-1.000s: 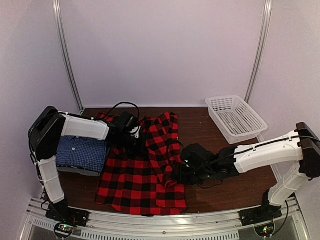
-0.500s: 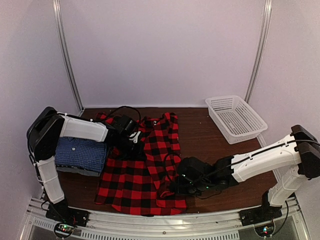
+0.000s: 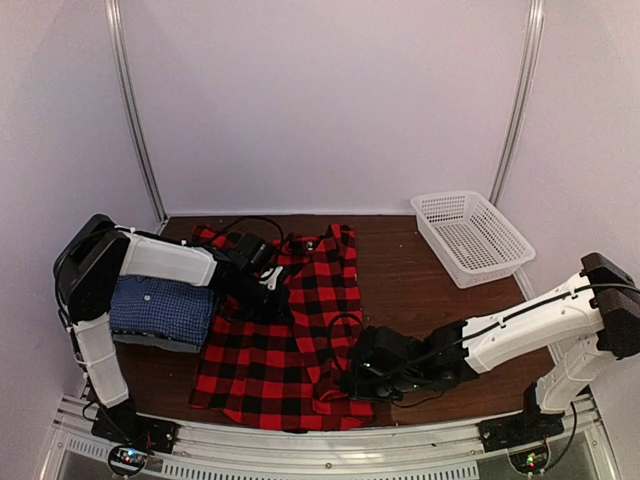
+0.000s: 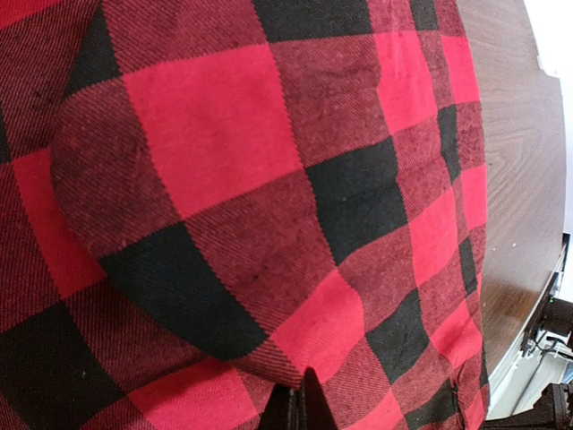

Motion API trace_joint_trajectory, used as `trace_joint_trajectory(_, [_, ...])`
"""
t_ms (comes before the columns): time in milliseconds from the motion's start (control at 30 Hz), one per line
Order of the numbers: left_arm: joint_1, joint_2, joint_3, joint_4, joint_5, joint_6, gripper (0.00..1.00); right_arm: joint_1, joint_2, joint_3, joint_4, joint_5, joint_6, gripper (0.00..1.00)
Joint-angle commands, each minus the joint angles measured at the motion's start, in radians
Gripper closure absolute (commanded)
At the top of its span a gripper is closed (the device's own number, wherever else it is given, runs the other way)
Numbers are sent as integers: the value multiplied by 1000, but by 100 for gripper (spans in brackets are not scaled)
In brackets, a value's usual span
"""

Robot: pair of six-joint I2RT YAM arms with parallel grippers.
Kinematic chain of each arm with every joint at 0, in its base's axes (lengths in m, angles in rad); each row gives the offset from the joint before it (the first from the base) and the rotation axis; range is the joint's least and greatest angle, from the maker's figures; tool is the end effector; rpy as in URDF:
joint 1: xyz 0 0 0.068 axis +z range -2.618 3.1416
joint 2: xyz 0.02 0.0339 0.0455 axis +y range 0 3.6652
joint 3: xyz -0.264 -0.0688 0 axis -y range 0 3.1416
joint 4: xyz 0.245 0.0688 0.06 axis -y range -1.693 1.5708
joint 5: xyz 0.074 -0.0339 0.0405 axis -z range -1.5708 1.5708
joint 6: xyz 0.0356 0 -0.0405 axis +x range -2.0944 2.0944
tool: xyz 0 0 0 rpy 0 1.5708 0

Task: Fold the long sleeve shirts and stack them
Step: Fold the sleeve of the 1/3-folded shirt.

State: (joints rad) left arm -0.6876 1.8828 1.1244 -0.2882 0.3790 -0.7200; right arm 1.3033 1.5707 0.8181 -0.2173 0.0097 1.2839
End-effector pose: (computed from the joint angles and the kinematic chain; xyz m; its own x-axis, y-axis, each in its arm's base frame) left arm 0.2805 -0.2474 0.1471 -0.9861 0.0172 -0.1651 0.1098 0.8137 -0.5708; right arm 0.0801 0.2910 0.1634 -0.9853 0.0335 -0.1677 -0.0634 0.8393 0.5400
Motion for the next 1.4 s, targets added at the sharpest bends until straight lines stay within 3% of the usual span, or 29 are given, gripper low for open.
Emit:
trace_joint_trajectory(0, [-4,-27,-8,29,4,17,100,21,-16,-8,-20,30,17,99])
trace_joint_trajectory(133, [-6,-24,-8,30,8,21,100,24,-46,-2,-63,54,15,91])
trace_joint_trajectory(267, [-6,-21,-9,29,13,24,100,24,-74,36,-140,95,-1,68])
trace_joint_trajectory(367, [-6,-21,-9,30,12,24,100,21,-73,94,-186,134,-32,62])
trace_joint_trajectory(433, [-6,-23,-8,28,7,24,100,7,-57,120,-181,142,-67,63])
trace_joint_trajectory(700, [-4,-52,4,-13,-71,30,88,-44,55,212,-107,102,-171,84])
trace_joint_trajectory(1367, [24,-133,2,-67,-129,53,82,-42,128,21,113,-8,-119,87])
